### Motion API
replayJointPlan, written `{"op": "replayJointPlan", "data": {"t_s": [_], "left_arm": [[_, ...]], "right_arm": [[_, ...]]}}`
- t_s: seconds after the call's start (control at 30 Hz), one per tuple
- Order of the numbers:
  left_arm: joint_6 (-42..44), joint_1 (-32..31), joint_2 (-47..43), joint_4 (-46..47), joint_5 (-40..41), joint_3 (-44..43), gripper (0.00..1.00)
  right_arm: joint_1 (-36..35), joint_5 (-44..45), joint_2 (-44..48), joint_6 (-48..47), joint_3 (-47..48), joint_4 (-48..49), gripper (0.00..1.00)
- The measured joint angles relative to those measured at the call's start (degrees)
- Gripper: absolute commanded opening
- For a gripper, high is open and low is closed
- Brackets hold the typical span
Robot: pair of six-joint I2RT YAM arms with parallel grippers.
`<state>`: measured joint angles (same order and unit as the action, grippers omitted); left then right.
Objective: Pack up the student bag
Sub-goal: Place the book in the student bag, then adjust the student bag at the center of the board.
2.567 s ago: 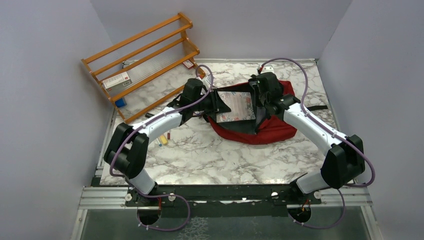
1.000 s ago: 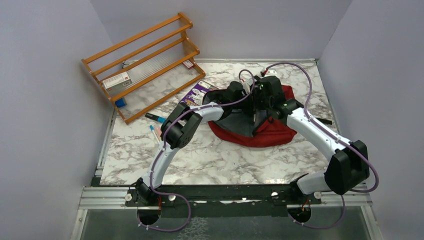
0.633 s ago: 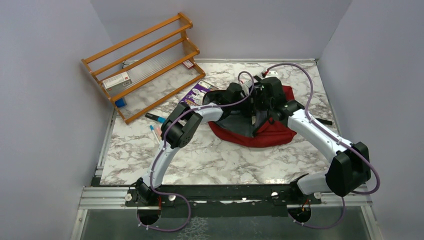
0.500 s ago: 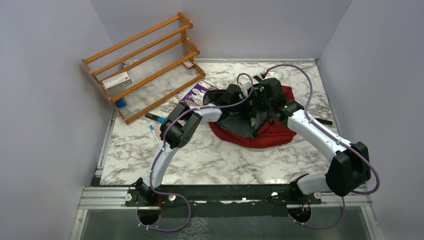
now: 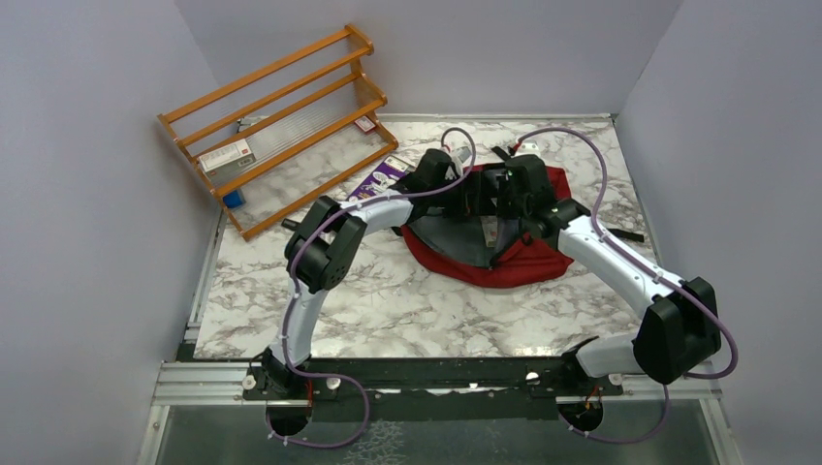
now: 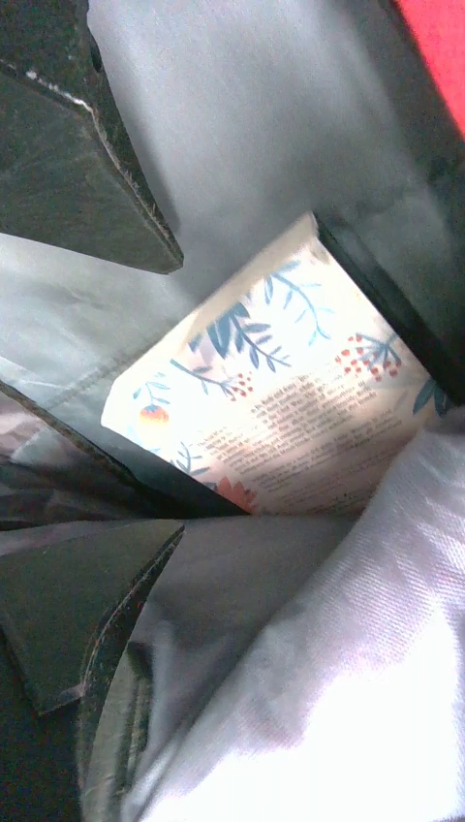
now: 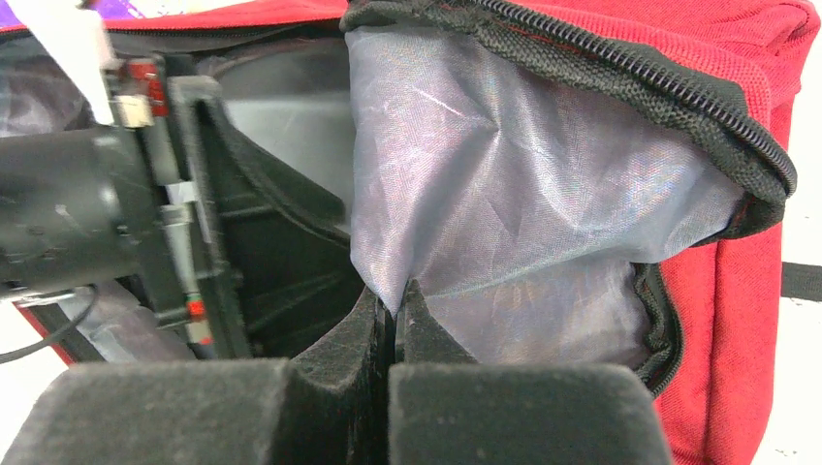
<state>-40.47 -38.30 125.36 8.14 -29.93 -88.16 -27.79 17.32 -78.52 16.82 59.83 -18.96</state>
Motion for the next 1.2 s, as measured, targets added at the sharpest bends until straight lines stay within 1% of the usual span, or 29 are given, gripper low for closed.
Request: {"op": "replayJointPlan", "data": {"t_s": [0.13, 0.23, 0.4, 0.57, 0.67, 0.73, 0.83, 0.9, 0.97, 1.1, 1.2], "left_arm": [[2.23, 1.27, -4.28, -2.21, 1.53, 4.09, 0.98], [4.13, 2.36, -9.31, -4.37, 2.67, 8.41, 0.98], [8.33, 3.10, -18.21, -9.01, 4.98, 12.41, 0.98], [14.99, 3.19, -28.65, -16.63, 12.66, 12.46, 0.98], [18.23, 4.94, -34.42, -19.63, 17.70, 13.33, 0.98], [19.74, 6.91, -36.61, -21.07, 20.81, 14.34, 0.97], [22.25, 9.68, -37.31, -22.49, 26.38, 16.20, 0.93], [22.73, 11.13, -36.59, -23.87, 27.32, 17.18, 0.89], [24.02, 11.85, -34.60, -25.05, 28.92, 17.53, 0.83], [25.40, 11.74, -29.44, -25.35, 29.00, 17.53, 0.67], [25.62, 11.67, -25.75, -25.49, 27.76, 17.42, 0.40]], "right_arm": [[0.00, 0.00, 0.13, 0.13, -0.46, 0.09, 0.01], [0.00, 0.15, 0.13, 0.13, -0.74, 0.09, 0.01], [0.09, 0.85, -0.09, 0.09, -0.87, 0.00, 0.01], [0.39, 1.55, -1.03, -0.28, -1.07, -0.20, 0.01], [0.74, 1.53, -1.20, -0.35, -1.38, -0.37, 0.01], [0.81, 1.53, -1.40, -0.35, -1.40, -0.39, 0.01], [0.87, 1.51, -1.57, -0.37, -1.40, -0.42, 0.01], [0.87, 1.51, -1.68, -0.37, -1.40, -0.42, 0.01], [0.87, 1.51, -1.75, -0.39, -1.40, -0.42, 0.01], [0.90, 1.49, -1.77, -0.37, -1.40, -0.42, 0.01], [0.92, 1.51, -1.77, -0.37, -1.55, -0.39, 0.01]]}}
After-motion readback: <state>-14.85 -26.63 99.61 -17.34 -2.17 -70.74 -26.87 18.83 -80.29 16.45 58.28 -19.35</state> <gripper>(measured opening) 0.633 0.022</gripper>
